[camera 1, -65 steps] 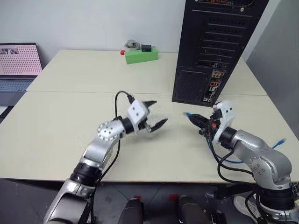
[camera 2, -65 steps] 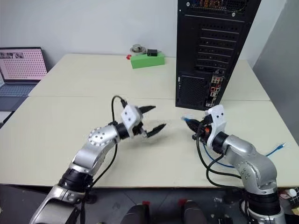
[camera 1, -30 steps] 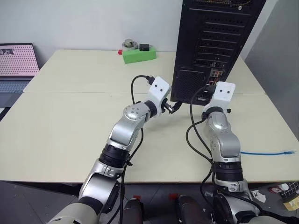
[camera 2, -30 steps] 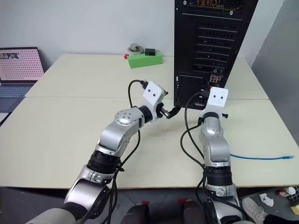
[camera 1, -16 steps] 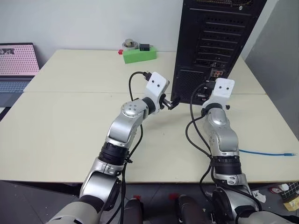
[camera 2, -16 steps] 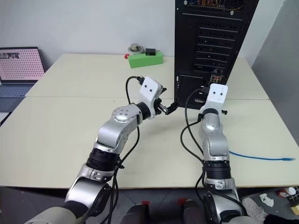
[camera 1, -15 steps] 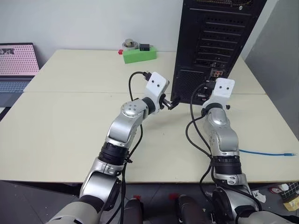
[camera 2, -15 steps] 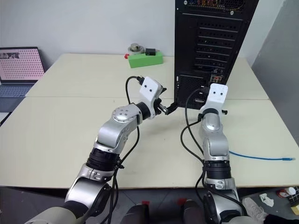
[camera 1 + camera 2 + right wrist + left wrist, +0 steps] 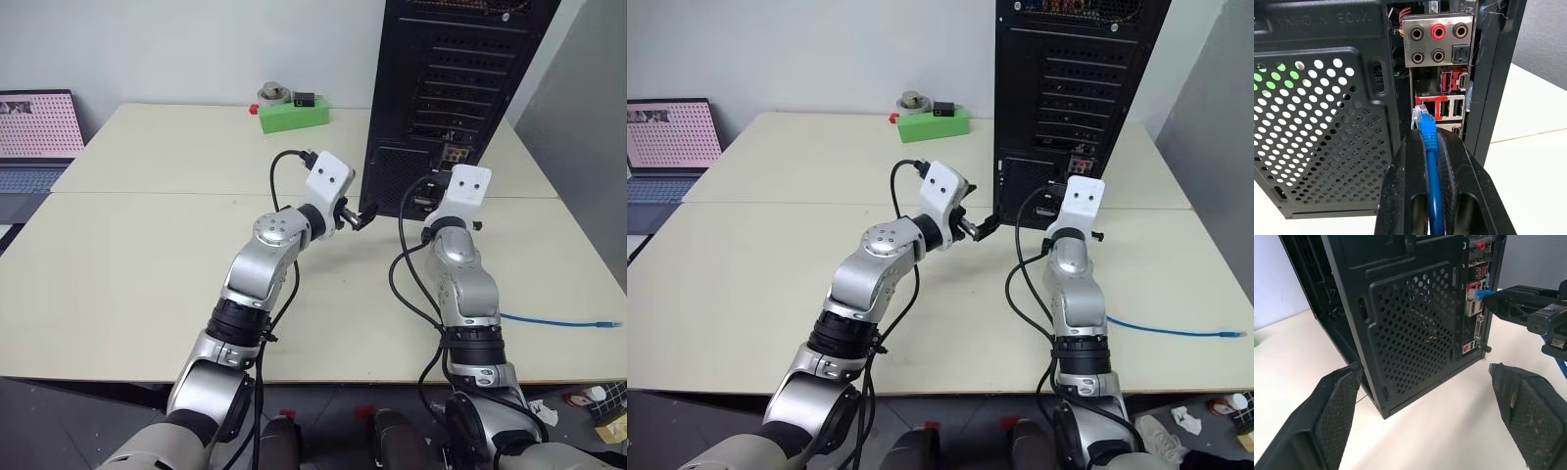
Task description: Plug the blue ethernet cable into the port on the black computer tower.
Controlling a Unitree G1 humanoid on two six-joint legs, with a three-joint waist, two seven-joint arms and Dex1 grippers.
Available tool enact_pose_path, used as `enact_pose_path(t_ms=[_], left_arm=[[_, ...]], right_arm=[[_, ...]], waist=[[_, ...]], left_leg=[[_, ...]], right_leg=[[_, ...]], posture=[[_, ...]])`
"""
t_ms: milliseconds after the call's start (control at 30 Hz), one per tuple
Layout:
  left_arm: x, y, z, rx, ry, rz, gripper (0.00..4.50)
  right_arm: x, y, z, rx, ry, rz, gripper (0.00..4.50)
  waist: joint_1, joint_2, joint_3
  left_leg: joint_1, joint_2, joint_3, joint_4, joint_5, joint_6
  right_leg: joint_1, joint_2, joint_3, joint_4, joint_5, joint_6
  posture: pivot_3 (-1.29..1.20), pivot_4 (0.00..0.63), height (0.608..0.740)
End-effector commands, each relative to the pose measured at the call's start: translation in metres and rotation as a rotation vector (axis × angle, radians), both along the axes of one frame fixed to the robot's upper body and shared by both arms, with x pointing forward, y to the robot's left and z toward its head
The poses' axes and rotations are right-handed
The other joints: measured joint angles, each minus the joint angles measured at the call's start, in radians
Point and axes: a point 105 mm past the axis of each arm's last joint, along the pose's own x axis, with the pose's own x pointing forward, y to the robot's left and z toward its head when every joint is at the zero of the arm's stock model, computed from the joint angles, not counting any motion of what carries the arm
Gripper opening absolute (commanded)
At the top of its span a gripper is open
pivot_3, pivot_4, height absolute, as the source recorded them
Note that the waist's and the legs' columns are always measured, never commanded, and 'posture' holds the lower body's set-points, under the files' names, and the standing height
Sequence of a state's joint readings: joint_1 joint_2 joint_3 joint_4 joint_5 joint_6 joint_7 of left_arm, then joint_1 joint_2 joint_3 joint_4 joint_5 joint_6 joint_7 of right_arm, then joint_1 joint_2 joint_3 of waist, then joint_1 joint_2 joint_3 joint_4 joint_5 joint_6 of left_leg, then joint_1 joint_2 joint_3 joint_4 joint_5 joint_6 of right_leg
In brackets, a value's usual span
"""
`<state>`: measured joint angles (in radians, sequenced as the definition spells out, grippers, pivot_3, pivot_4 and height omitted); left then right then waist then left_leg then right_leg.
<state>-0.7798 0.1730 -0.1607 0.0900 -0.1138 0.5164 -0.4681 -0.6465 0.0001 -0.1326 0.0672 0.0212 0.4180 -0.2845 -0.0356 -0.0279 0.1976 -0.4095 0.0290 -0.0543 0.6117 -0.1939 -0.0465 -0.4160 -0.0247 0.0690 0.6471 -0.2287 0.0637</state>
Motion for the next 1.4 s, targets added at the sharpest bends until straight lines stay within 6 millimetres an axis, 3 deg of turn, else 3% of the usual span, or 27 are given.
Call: enact_pose_path(t_ms=[33, 733, 1400], left_arm=[[-0.002, 0.000, 0.013, -0.013, -0.046, -0.005, 4.40], [-0.003, 0.001, 0.010, 0.000, -0.047, -0.005, 4.40], [-0.003, 0.003, 0.012, -0.004, -0.051, 0.002, 4.40]], right_arm=[[-0.003, -0.008, 0.022, -0.015, -0.081, -0.042, 0.01], [-0.020, -0.004, 0.016, -0.003, -0.066, -0.039, 0.01], [-0.003, 0.002, 0.023, -0.001, -0.068, 0.007, 0.01]], waist=[[0.000, 0.000, 0.000], [0.001, 0.000, 0.000], [0.000, 0.000, 0.000]], left_leg=[[0.000, 0.000, 0.000, 0.000, 0.000, 0.000], [-0.005, 0.000, 0.000, 0.000, 0.000, 0.000], [-0.005, 0.000, 0.000, 0.000, 0.000, 0.000]], right_leg=[[0.000, 0.000, 0.000, 0.000, 0.000, 0.000], [-0.005, 0.000, 0.000, 0.000, 0.001, -0.001], [-0.005, 0.000, 0.000, 0.000, 0.001, -0.001]], posture=[[0.00, 0.150, 0.740], [0.00, 0.150, 0.740], [0.00, 0.150, 0.740]])
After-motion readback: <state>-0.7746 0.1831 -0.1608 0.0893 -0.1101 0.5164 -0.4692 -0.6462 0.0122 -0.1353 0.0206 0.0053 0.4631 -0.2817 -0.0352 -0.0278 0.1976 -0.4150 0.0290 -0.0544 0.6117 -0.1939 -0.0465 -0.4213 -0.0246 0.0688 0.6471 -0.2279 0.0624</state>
